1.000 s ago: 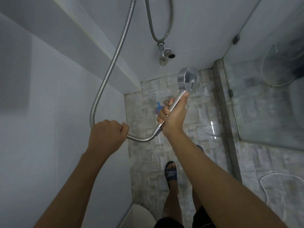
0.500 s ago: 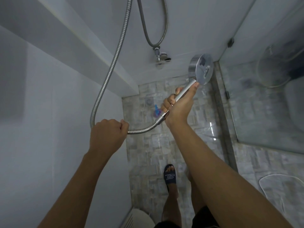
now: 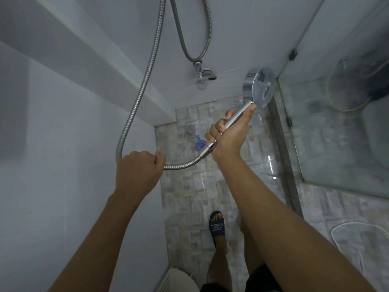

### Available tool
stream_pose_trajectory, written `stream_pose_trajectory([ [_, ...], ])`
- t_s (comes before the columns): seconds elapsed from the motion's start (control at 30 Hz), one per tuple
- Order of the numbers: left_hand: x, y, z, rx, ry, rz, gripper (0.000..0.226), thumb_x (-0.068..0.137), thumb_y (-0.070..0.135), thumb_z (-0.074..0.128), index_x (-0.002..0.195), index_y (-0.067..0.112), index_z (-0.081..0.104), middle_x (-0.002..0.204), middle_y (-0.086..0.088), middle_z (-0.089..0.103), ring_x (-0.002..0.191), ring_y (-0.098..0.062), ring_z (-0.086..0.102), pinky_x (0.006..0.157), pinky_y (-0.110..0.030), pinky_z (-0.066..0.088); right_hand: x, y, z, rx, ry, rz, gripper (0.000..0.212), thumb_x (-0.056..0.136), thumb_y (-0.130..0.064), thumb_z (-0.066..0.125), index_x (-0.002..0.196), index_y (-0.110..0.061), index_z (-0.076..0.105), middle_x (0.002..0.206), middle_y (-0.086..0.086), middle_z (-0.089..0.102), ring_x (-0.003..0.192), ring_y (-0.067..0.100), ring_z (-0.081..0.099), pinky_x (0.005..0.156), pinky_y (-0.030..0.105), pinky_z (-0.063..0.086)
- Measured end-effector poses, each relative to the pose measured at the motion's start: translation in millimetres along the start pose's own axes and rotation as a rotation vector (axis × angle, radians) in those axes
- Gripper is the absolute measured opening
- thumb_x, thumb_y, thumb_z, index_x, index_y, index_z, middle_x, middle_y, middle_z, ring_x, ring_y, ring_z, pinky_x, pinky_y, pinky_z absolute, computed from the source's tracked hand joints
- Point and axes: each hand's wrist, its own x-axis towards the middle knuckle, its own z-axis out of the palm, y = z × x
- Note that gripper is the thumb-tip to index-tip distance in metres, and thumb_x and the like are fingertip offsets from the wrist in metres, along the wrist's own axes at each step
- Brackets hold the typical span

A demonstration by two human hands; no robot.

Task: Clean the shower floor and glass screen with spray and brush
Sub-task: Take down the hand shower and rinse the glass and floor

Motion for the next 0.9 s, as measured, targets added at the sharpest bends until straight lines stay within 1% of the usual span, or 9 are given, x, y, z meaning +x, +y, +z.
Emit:
stream_pose_trajectory([
  [0.07,0.0,-0.7,3.4,-0.006,0.007,-0.007,0.054,0.094,0.025,0.048,0.043,0.008,0.052,0.038,-0.002,0.038,0.038,-0.026,0.041,0.046,-0.025,0.028,1.2,0.4,0.3,-0.007,-0.001,0.003,0.065,0.093,-0.077,0.033,0.068,-0.019,0.048,0.049,0.000,0.030,0.034,0.013,0.026,0.038,0.019,0.024],
  [0.17,-0.5,-2.5,5.9,0.000,0.018,0.000,0.053,0.093,0.025,0.047,0.043,0.008,0.053,0.038,-0.003,0.041,0.037,-0.026,0.042,0.044,-0.026,0.032,3.6,2.5,0.1,-0.016,-0.004,0.001,0.065,0.094,-0.077,0.033,0.067,-0.019,0.047,0.048,0.001,0.030,0.034,0.014,0.026,0.039,0.018,0.025],
  [0.23,-0.2,-3.7,7.0,-0.014,0.023,0.013,0.051,0.091,0.024,0.048,0.042,0.009,0.049,0.037,-0.003,0.039,0.035,-0.026,0.040,0.042,-0.026,0.033,4.9,4.8,0.2,-0.017,-0.005,0.002,0.065,0.093,-0.077,0.033,0.067,-0.019,0.047,0.047,0.001,0.030,0.034,0.014,0.025,0.040,0.019,0.024],
  [0.3,0.2,-4.5,7.1,-0.025,0.015,0.002,0.053,0.092,0.026,0.046,0.041,0.011,0.044,0.036,-0.001,0.035,0.035,-0.024,0.038,0.042,-0.024,0.027,6.3,6.6,-0.9,-0.019,-0.007,0.010,0.065,0.093,-0.077,0.033,0.067,-0.019,0.047,0.048,0.001,0.030,0.034,0.014,0.025,0.040,0.019,0.024],
  [0.43,-1.0,-9.0,11.3,-0.045,0.006,0.004,0.055,0.092,0.028,0.044,0.040,0.011,0.044,0.036,-0.001,0.034,0.034,-0.023,0.037,0.042,-0.024,0.028,10.9,14.7,-6.1,-0.107,-0.054,0.095,0.066,0.091,-0.080,0.033,0.064,-0.020,0.046,0.048,0.000,0.029,0.034,0.013,0.025,0.039,0.018,0.023],
  [0.6,-9.7,-10.6,21.8,-0.023,-0.052,0.116,0.054,0.086,0.014,0.067,0.041,0.013,0.038,0.036,0.004,0.025,0.030,-0.019,0.032,0.036,-0.026,0.034,15.7,36.5,-19.4,-0.238,-0.021,0.220,0.065,0.089,-0.080,0.038,0.064,-0.021,0.045,0.050,0.000,0.031,0.033,0.012,0.025,0.038,0.018,0.023],
  [0.63,-13.0,-10.6,25.2,-0.026,-0.057,0.120,0.053,0.086,0.017,0.065,0.042,0.014,0.035,0.037,0.004,0.024,0.030,-0.020,0.032,0.036,-0.027,0.036,15.6,40.6,-22.7,-0.257,-0.022,0.258,0.065,0.089,-0.080,0.039,0.065,-0.021,0.045,0.050,0.000,0.031,0.033,0.011,0.024,0.036,0.017,0.023],
  [0.73,-25.5,-8.6,38.9,-0.009,-0.080,0.100,0.050,0.088,0.036,0.040,0.042,0.018,0.032,0.038,0.002,0.025,0.033,-0.021,0.033,0.040,-0.026,0.034,13.6,52.2,-35.2,-0.375,-0.017,0.325,0.064,0.088,-0.081,0.040,0.067,-0.021,0.046,0.050,-0.001,0.032,0.033,0.011,0.024,0.038,0.017,0.024],
  [0.9,-47.9,-6.6,59.1,0.026,-0.090,0.251,0.041,0.082,0.032,0.041,0.045,0.021,0.027,0.034,-0.005,0.037,0.030,-0.020,0.031,0.038,-0.024,0.033,2.5,75.4,-61.2,-0.466,0.027,0.397,0.062,0.088,-0.079,0.043,0.075,-0.019,0.050,0.050,-0.001,0.034,0.034,0.011,0.027,0.038,0.020,0.025],
])
